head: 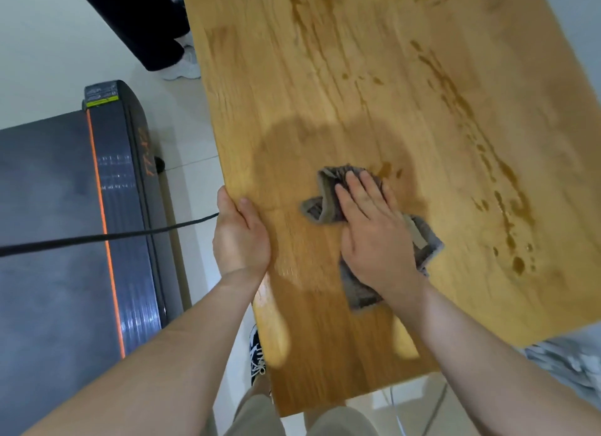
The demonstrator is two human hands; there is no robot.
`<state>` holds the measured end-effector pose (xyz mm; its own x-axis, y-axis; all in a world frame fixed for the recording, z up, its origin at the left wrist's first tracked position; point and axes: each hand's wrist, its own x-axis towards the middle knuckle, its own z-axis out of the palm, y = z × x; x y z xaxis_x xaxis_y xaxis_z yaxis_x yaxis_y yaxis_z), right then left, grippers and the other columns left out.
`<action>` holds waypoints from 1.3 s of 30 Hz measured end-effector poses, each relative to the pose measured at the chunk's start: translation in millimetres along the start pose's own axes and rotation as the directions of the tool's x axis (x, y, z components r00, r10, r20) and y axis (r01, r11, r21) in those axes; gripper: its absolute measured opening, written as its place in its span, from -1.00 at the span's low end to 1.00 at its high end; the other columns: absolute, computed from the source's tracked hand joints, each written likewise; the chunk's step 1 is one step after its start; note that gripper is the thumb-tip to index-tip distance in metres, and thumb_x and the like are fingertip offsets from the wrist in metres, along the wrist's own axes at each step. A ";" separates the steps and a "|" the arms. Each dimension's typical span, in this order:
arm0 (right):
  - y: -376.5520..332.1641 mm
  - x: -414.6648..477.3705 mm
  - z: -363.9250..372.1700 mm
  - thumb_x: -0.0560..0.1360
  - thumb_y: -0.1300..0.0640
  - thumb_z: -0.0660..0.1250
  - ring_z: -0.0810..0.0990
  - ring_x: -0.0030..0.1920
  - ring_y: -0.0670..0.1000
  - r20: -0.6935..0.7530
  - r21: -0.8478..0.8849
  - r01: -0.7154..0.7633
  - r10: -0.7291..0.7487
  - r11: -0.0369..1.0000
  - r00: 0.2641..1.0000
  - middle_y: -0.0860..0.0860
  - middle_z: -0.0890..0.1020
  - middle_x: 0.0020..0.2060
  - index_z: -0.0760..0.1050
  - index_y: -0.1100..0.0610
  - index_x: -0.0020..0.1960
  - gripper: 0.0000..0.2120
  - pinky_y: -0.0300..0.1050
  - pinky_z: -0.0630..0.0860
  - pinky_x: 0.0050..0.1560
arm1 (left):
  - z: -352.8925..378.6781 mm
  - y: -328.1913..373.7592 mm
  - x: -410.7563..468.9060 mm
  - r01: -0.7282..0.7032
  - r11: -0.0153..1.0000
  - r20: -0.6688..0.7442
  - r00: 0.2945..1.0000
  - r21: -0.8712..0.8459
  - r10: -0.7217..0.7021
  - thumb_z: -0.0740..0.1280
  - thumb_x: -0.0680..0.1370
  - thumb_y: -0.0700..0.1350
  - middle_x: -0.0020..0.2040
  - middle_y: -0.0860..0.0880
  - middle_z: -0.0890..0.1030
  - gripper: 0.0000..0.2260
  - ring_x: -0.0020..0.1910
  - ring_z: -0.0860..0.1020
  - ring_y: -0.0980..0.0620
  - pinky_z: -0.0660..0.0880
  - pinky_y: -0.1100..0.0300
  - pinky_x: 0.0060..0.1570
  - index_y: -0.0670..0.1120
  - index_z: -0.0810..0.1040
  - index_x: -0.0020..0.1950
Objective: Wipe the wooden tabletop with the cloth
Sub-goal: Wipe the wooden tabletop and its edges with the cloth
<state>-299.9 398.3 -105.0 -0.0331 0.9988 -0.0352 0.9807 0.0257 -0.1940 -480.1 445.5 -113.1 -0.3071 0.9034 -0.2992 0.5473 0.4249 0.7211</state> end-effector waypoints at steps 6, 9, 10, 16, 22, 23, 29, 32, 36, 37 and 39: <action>-72.7 15.7 18.5 0.55 0.07 -0.02 0.16 0.53 0.16 0.032 -0.011 0.083 -0.083 0.996 0.996 0.18 0.27 0.49 0.30 0.22 0.47 -0.46 0.15 0.07 0.52 | 1.8 3.6 1.4 0.018 0.991 -0.040 0.999 0.133 -0.013 -0.04 0.66 0.00 0.01 -0.06 0.59 -0.62 -0.11 0.53 -0.11 0.33 0.13 -0.16 -0.03 0.21 0.46; -53.3 -11.6 15.4 0.56 0.05 0.08 0.19 0.52 0.10 0.067 0.011 0.240 -0.240 0.971 0.968 0.12 0.31 0.48 0.36 0.19 0.44 -0.51 0.10 0.09 0.50 | 4.0 1.9 2.2 -0.002 0.992 -0.040 0.999 0.130 0.008 -0.05 0.65 0.02 0.05 -0.12 0.59 -0.62 -0.04 0.55 -0.17 0.39 0.06 -0.13 -0.06 0.24 0.43; -41.7 -16.0 13.3 0.55 0.06 0.10 0.22 0.51 0.08 0.048 0.020 0.237 -0.238 0.971 0.970 0.10 0.34 0.47 0.38 0.18 0.43 -0.51 0.10 0.11 0.49 | 4.6 1.4 2.1 -0.008 0.993 -0.027 1.000 0.115 0.011 -0.05 0.65 0.03 0.05 -0.12 0.59 -0.61 -0.03 0.55 -0.18 0.43 0.02 -0.09 -0.06 0.24 0.43; -57.5 30.2 11.3 0.52 0.10 0.00 0.22 0.51 0.15 -0.069 0.007 -0.188 0.188 0.982 0.980 0.17 0.32 0.47 0.33 0.21 0.47 -0.46 0.15 0.10 0.51 | 0.3 -6.5 7.4 -0.015 1.000 0.045 0.999 -0.011 0.016 -0.04 0.65 0.06 0.35 -0.07 0.47 -0.57 0.27 0.47 -0.10 0.41 -0.10 0.26 -0.03 0.16 0.49; -83.3 21.4 17.5 0.54 0.09 0.05 0.26 0.49 0.09 -0.016 0.011 0.085 -0.085 0.996 0.996 0.11 0.36 0.46 0.39 0.15 0.43 -0.51 0.09 0.14 0.48 | -10.7 -7.0 19.2 -0.053 0.974 0.182 0.979 -0.219 0.094 0.04 0.62 0.02 0.20 0.03 0.53 -0.70 0.15 0.51 0.06 0.45 0.00 0.21 0.04 0.32 0.33; -70.5 13.2 15.5 0.53 0.12 0.07 0.28 0.48 0.09 -0.024 0.018 0.102 -0.101 0.995 0.995 0.10 0.39 0.44 0.41 0.16 0.42 -0.51 0.10 0.16 0.46 | -14.5 -5.7 28.2 -0.013 0.972 0.231 0.971 -0.236 0.069 0.05 0.60 0.04 0.18 0.05 0.53 -0.70 0.15 0.51 0.07 0.45 -0.02 0.21 0.07 0.37 0.30; -65.7 54.6 12.6 0.54 0.19 0.06 0.20 0.51 0.19 -0.138 0.004 -0.418 0.415 0.908 0.899 0.19 0.30 0.48 0.31 0.22 0.47 -0.50 0.20 0.14 0.49 | -17.0 41.4 109.4 0.237 0.934 0.332 0.932 -0.267 -0.142 0.04 0.60 0.08 0.03 0.10 0.50 -0.71 0.04 0.50 0.03 0.42 0.08 0.01 0.04 0.37 0.26; -118.4 90.5 25.6 0.60 0.02 0.04 0.23 0.51 0.14 -0.179 0.050 -0.354 0.357 0.934 0.917 0.15 0.33 0.47 0.36 0.15 0.46 -0.53 0.16 0.15 0.49 | -5.1 53.5 132.6 0.219 0.942 0.185 0.967 -0.256 -0.174 0.05 0.59 0.06 -0.01 0.03 0.51 -0.65 -0.05 0.49 -0.03 0.39 0.11 -0.02 -0.07 0.36 0.30; -109.2 68.0 25.6 0.63 0.06 0.12 0.28 0.49 0.05 -0.121 0.046 -0.081 0.086 0.996 0.989 0.06 0.39 0.44 0.46 0.15 0.39 -0.61 0.08 0.21 0.48 | 3.3 50.8 131.3 0.101 0.982 0.078 0.993 -0.162 -0.089 0.04 0.61 0.04 -0.04 -0.02 0.53 -0.76 -0.10 0.47 -0.07 0.35 0.12 -0.11 -0.08 0.37 0.10; -93.2 65.1 23.8 0.62 0.09 0.13 0.26 0.50 0.05 -0.123 0.049 -0.085 0.090 0.995 0.988 0.06 0.38 0.45 0.44 0.15 0.40 -0.61 0.09 0.20 0.48 | 4.4 50.0 130.9 0.097 0.983 0.072 0.994 -0.155 -0.087 0.03 0.61 0.06 -0.03 -0.04 0.55 -0.74 -0.10 0.49 -0.09 0.39 0.11 -0.11 -0.09 0.37 0.08; -67.4 71.9 17.1 0.61 0.11 0.11 0.22 0.51 0.10 -0.115 0.055 -0.258 0.263 0.965 0.958 0.10 0.34 0.47 0.38 0.17 0.44 -0.57 0.16 0.17 0.49 | 5.8 49.4 132.2 0.086 0.987 0.071 0.994 -0.136 -0.077 0.02 0.62 0.07 0.00 -0.04 0.55 -0.69 -0.09 0.51 -0.07 0.39 0.12 -0.13 -0.12 0.40 0.10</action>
<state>-371.7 467.7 -111.3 0.2483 0.9683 0.0283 0.9438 -0.2352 -0.2324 -489.1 586.2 -120.7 -0.2921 0.8697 -0.3978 0.4075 0.4895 0.7709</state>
